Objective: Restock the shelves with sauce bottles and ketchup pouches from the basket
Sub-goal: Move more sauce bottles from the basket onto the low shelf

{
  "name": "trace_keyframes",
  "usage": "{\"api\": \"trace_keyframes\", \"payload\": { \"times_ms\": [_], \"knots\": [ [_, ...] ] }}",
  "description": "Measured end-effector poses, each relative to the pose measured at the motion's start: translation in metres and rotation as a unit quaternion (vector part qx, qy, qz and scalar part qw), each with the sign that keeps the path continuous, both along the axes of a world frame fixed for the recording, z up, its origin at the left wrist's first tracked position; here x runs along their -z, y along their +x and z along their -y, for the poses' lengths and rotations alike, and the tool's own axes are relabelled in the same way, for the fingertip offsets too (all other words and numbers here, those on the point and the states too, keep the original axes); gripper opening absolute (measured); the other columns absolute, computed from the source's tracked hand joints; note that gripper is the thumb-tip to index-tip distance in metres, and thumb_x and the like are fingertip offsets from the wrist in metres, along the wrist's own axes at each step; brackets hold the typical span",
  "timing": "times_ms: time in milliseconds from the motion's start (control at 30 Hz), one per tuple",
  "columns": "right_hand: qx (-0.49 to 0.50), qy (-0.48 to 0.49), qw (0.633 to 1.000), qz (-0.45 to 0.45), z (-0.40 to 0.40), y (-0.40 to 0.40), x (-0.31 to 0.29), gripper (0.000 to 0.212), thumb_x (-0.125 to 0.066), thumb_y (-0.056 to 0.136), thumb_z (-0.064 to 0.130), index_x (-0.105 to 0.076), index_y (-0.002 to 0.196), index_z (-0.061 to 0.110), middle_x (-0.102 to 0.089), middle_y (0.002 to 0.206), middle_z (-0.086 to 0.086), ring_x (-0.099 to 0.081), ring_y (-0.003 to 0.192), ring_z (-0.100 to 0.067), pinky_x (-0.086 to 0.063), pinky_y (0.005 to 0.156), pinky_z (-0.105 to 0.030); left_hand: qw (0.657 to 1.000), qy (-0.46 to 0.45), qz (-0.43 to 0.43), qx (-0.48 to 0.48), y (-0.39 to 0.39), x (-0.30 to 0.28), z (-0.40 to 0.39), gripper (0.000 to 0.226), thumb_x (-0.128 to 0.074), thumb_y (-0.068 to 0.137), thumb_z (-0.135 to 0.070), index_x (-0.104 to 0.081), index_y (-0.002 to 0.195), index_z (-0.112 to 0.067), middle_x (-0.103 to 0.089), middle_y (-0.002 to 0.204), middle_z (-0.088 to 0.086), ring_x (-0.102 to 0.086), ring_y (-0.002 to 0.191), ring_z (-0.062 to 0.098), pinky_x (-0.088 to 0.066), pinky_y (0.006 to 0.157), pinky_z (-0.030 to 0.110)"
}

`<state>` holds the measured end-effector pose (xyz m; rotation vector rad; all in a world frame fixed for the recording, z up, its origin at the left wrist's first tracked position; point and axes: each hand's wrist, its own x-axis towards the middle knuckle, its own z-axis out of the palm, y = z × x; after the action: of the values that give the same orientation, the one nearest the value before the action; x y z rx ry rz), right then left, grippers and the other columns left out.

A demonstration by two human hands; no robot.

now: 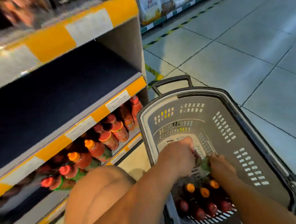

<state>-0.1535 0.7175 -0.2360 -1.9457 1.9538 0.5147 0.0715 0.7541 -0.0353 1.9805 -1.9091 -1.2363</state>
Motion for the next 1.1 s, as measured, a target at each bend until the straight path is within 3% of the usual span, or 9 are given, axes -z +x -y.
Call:
{"api": "trace_keyframes", "payload": {
  "times_ms": [133, 200, 300, 400, 533, 700, 933, 1000, 1100],
  "knots": [
    [-0.016, 0.000, 1.000, -0.025, -0.005, 0.013, -0.021, 0.030, -0.035, 0.097, 0.025, -0.056, 0.118, 0.027, -0.067, 0.122, -0.002, -0.067, 0.110, -0.024, -0.054, 0.090, -0.041, 0.979, -0.127, -0.084, -0.138, 0.043, -0.029, -0.024, 0.012, -0.053, 0.089, -0.028, -0.052, 0.097, -0.038, -0.066, 0.083, -0.002, -0.063, 0.078, 0.025, -0.053, 0.067, 0.040],
    [-0.038, -0.034, 0.998, -0.026, -0.007, 0.025, -0.042, 0.023, -0.043, 0.093, 0.029, -0.062, 0.106, 0.028, -0.072, 0.109, 0.002, -0.070, 0.099, -0.020, -0.057, 0.081, -0.037, 0.947, -0.190, -0.128, -0.227, 0.062, -0.042, -0.037, 0.012, -0.057, 0.085, -0.031, -0.054, 0.093, -0.039, -0.063, 0.069, -0.006, -0.059, 0.061, 0.016, -0.050, 0.058, 0.038],
    [-0.057, -0.100, 0.993, 0.008, -0.004, 0.048, -0.084, 0.023, -0.050, 0.093, 0.045, -0.063, 0.096, 0.026, -0.074, 0.098, 0.000, -0.072, 0.093, -0.024, -0.058, 0.073, -0.035, 0.884, -0.275, -0.185, -0.329, 0.088, -0.059, -0.055, 0.008, -0.061, 0.081, -0.031, -0.057, 0.087, -0.033, -0.063, 0.070, -0.004, -0.061, 0.068, 0.022, -0.054, 0.064, 0.045],
    [-0.032, -0.177, 0.977, 0.118, -0.001, 0.073, -0.135, 0.030, -0.065, 0.086, 0.049, -0.061, 0.077, 0.020, -0.068, 0.072, 0.000, -0.069, 0.073, -0.027, -0.052, 0.057, -0.034, 0.824, -0.300, -0.280, -0.391, 0.108, -0.074, -0.075, 0.009, -0.066, 0.082, -0.030, -0.062, 0.089, -0.036, -0.068, 0.073, 0.007, -0.068, 0.071, 0.035, -0.060, 0.067, 0.055],
    [-0.020, -0.279, 0.916, 0.287, -0.014, 0.112, -0.212, 0.028, -0.077, 0.079, 0.042, -0.057, 0.067, 0.027, -0.059, 0.054, 0.008, -0.057, 0.053, -0.011, -0.044, 0.047, -0.032, 0.747, -0.350, -0.390, -0.409, 0.138, -0.093, -0.116, 0.013, -0.067, 0.087, -0.023, -0.067, 0.099, -0.026, -0.068, 0.072, 0.016, -0.064, 0.061, 0.025, -0.052, 0.054, 0.035],
    [-0.085, -0.343, 0.843, 0.406, -0.053, 0.173, -0.301, 0.021, -0.081, 0.076, 0.044, -0.064, 0.088, 0.047, -0.067, 0.082, 0.029, -0.062, 0.068, 0.001, -0.053, 0.062, -0.035, 0.755, -0.415, -0.274, -0.427, 0.198, -0.115, -0.183, 0.019, -0.065, 0.087, -0.028, -0.067, 0.105, -0.027, -0.069, 0.067, 0.006, -0.066, 0.059, 0.023, -0.056, 0.055, 0.037],
    [-0.234, -0.330, 0.753, 0.519, -0.125, 0.268, -0.355, 0.017, -0.083, 0.079, 0.027, -0.067, 0.082, 0.034, -0.067, 0.084, 0.018, -0.064, 0.077, -0.006, -0.045, 0.065, -0.015, 0.768, -0.416, -0.143, -0.466, 0.284, -0.112, -0.278, 0.031, -0.063, 0.083, -0.038, -0.069, 0.112, -0.028, -0.067, 0.070, 0.003, -0.064, 0.058, 0.023, -0.056, 0.050, 0.045],
    [-0.274, -0.311, 0.748, 0.518, -0.140, 0.296, -0.354, 0.015, -0.082, 0.078, 0.031, -0.067, 0.081, 0.030, -0.066, 0.078, 0.017, -0.063, 0.076, -0.003, -0.044, 0.066, -0.012, 0.771, -0.405, -0.117, -0.478, 0.303, -0.104, -0.301, 0.031, -0.061, 0.081, -0.042, -0.069, 0.109, -0.029, -0.067, 0.071, -0.001, -0.064, 0.061, 0.024, -0.058, 0.056, 0.049],
    [-0.303, -0.236, 0.772, 0.507, -0.157, 0.337, -0.340, 0.016, -0.077, 0.077, 0.042, -0.068, 0.078, 0.029, -0.067, 0.068, 0.012, -0.064, 0.066, -0.006, -0.054, 0.067, -0.033, 0.762, -0.384, -0.072, -0.516, 0.322, -0.087, -0.328, 0.032, -0.062, 0.075, -0.052, -0.070, 0.101, -0.035, -0.068, 0.068, -0.007, -0.066, 0.062, 0.018, -0.059, 0.061, 0.043]
  ]
}}
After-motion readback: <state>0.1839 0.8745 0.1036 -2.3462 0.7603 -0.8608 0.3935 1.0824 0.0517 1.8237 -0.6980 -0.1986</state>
